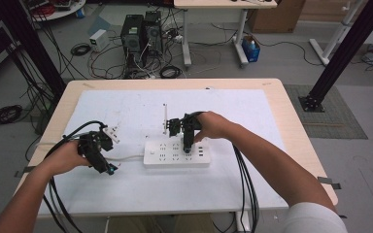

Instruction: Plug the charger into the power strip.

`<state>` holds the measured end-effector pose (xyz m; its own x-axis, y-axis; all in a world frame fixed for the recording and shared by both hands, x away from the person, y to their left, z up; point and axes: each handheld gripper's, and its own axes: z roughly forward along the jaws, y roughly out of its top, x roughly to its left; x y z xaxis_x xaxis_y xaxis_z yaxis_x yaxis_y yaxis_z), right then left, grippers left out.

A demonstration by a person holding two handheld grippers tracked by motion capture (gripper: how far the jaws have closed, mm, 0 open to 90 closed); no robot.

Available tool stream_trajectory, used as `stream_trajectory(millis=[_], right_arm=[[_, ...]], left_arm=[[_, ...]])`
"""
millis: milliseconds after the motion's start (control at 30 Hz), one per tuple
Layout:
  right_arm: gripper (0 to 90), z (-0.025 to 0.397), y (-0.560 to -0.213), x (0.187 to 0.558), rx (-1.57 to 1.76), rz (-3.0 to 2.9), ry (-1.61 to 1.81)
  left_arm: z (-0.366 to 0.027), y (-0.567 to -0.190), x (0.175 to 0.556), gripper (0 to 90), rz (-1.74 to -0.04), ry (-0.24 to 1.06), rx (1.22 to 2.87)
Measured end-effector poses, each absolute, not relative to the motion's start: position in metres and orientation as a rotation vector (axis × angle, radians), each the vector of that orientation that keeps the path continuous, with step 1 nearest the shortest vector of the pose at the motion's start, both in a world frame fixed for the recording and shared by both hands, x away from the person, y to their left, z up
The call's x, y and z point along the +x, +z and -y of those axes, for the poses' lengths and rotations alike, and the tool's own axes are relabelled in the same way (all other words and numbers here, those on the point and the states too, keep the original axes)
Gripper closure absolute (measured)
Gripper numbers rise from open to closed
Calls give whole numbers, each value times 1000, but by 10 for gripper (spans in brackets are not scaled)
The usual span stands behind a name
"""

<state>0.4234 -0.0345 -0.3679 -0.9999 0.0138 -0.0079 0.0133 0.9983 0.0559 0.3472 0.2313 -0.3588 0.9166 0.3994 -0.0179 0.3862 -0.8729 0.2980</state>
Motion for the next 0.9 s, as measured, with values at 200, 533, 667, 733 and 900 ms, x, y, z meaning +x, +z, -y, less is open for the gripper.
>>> stream_trajectory(millis=[200, 533, 667, 733, 900], right_arm=[[621, 36, -368, 420, 1, -3107, 112], [300, 48, -359, 427, 123, -3098, 206], [226, 51, -354, 429, 191, -3106, 239], [224, 53, -351, 429, 203, -3089, 274], [212, 58, -339, 431, 292, -3062, 377]], left_arm=[[-234, -360, 346, 187, -589, 63, 2777], [-238, -366, 343, 186, -613, 66, 2758], [-240, -364, 343, 186, -637, 77, 2736], [-241, -363, 343, 186, -665, 90, 2700], [-245, -359, 343, 186, -677, 117, 2689]])
